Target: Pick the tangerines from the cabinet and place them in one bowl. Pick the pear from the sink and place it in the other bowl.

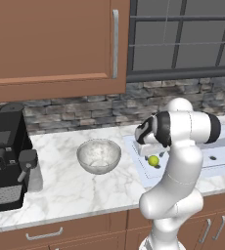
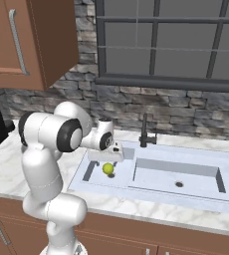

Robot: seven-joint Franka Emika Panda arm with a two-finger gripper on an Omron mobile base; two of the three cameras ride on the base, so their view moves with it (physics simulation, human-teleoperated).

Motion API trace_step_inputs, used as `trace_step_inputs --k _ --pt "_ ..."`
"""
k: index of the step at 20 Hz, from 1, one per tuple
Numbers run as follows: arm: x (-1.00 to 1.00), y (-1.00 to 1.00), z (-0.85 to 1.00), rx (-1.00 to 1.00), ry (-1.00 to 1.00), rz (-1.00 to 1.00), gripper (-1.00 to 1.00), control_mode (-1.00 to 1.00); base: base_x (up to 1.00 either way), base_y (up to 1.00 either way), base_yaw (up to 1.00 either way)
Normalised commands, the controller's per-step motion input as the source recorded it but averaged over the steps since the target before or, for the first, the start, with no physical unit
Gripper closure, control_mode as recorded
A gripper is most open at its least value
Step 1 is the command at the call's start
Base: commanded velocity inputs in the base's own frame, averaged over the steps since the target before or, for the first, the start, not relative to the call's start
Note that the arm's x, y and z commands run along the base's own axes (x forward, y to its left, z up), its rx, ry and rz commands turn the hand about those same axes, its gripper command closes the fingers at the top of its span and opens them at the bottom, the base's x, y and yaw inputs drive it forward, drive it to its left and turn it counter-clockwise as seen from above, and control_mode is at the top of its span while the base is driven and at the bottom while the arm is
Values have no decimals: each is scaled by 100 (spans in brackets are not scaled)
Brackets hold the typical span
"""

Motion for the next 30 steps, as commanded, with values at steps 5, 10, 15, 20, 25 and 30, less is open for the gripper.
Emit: trace_step_inputs --k 5,10,15,20,25,30 --pt "2 -2 -13 0 2 0 -100 -100 0 0 0" --pt "9 0 -15 0 1 0 -100 -100 0 0 0" --pt "17 0 -16 0 0 0 -100 -100 0 0 0" --pt "19 -1 -21 0 0 0 -100 -100 0 0 0" --pt "14 -3 -23 0 0 0 -100 -100 0 0 0" --pt "7 -7 -21 0 0 0 -100 -100 0 0 0"
